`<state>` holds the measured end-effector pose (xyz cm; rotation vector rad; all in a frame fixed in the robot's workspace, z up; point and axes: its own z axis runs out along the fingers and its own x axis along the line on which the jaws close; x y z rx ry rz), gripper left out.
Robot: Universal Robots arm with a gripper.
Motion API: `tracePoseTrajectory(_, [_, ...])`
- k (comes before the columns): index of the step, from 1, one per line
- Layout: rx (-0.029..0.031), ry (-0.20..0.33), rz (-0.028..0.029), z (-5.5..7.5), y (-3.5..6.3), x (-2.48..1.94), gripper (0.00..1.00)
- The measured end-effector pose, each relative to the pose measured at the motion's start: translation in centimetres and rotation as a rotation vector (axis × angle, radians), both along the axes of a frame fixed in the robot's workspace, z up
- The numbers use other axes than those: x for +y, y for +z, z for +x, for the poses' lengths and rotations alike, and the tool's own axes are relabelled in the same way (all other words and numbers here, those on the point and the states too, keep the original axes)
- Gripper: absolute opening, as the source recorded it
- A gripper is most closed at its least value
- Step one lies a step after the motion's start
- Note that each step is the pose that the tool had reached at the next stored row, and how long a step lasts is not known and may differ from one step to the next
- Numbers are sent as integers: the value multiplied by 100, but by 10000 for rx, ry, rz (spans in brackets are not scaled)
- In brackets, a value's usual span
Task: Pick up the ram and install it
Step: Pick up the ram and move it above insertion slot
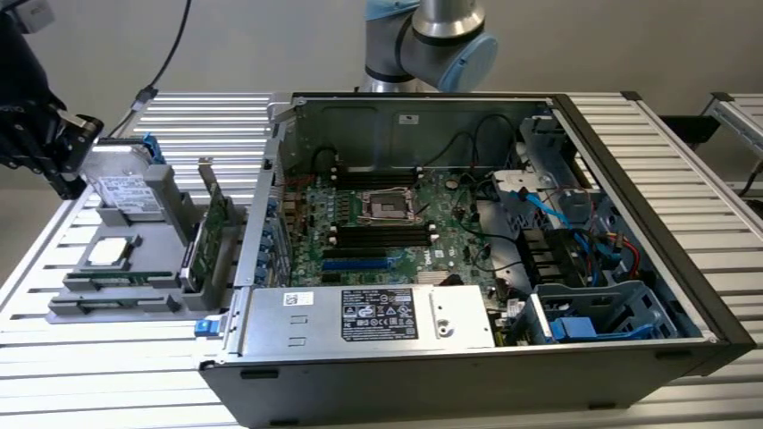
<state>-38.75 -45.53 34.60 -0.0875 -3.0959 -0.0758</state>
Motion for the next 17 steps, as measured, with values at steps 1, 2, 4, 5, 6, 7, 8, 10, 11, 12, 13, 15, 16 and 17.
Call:
tracePoseTrajectory(1, [-13, 130, 50, 0, 0, 1, 10])
tracePoseTrajectory(2, [-20, 288, 90, 0, 0, 1, 10])
tracePoseTrajectory(4, [-21, 650, 132, 1, -1, 1, 10])
tracePoseTrajectory(5, [-21, 836, 145, 1, -1, 1, 10])
tracePoseTrajectory(6, [-20, 1016, 158, 0, -2, 1, 10])
tracePoseTrajectory(7, [-20, 1196, 167, 0, -3, 1, 10])
tracePoseTrajectory(8, [-19, 1381, 173, 0, -4, 1, 10])
tracePoseTrajectory(10, [-16, 1752, 187, 0, -5, 0, 10])
tracePoseTrajectory(11, [-15, 1920, 193, 0, -6, 1, 10])
tracePoseTrajectory(12, [-14, 2100, 199, 1, -6, 1, 10])
tracePoseTrajectory(13, [-12, 2297, 205, 0, -7, 1, 10])
tracePoseTrajectory(15, [-10, 2651, 218, 1, -8, 1, 10])
tracePoseTrajectory(16, [-9, 2836, 223, 1, -9, 1, 10])
tracePoseTrajectory(17, [-7, 3016, 226, 1, -9, 1, 10])
